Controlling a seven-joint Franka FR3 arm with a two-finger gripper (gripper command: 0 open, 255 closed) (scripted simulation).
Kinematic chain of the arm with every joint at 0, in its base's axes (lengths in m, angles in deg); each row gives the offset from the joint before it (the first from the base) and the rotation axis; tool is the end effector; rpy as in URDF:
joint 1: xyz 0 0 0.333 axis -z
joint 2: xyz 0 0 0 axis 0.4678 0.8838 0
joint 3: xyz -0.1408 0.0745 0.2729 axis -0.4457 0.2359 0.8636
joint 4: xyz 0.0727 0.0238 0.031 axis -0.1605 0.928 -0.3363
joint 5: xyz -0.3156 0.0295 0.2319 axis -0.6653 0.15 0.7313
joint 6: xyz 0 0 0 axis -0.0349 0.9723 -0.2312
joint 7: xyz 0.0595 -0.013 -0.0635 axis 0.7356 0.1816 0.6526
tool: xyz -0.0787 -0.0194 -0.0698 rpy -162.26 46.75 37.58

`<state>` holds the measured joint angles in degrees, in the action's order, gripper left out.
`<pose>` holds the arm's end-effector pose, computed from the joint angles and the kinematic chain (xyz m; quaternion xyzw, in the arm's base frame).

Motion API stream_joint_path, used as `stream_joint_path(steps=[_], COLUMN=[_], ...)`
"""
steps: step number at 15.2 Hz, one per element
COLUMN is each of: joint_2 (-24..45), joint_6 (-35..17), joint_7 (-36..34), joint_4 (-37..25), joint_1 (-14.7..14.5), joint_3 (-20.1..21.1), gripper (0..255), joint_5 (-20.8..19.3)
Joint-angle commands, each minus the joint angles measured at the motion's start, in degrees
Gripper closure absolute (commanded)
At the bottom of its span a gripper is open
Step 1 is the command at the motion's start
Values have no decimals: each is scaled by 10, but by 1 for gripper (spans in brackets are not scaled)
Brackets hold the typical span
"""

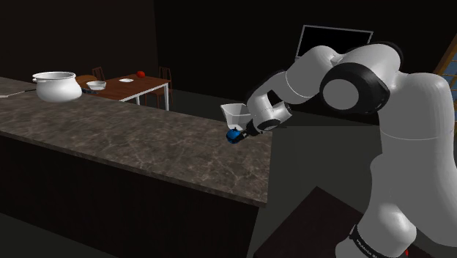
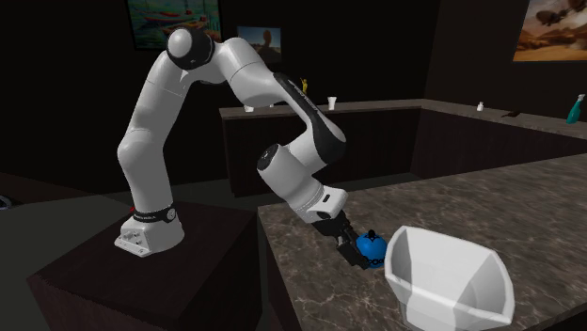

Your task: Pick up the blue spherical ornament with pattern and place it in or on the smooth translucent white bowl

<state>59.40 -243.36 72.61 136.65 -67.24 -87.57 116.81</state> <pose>0.5625 -0.0895 0.2486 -0.9265 -0.1083 -0.3589 0.0333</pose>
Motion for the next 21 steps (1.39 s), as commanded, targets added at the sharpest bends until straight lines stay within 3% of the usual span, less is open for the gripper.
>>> stream_joint_path(steps=[1, 2, 11, 21], joint_2=[0, 0, 0, -73], joint_6=[0, 0, 0, -32], joint_7=[0, 0, 0, -91], joint_4=[0, 0, 0, 17], joint_1=[0, 0, 0, -31], joint_3=[0, 0, 0, -27], gripper=[0, 255, 255, 255], joint_5=[0, 0, 0, -121])
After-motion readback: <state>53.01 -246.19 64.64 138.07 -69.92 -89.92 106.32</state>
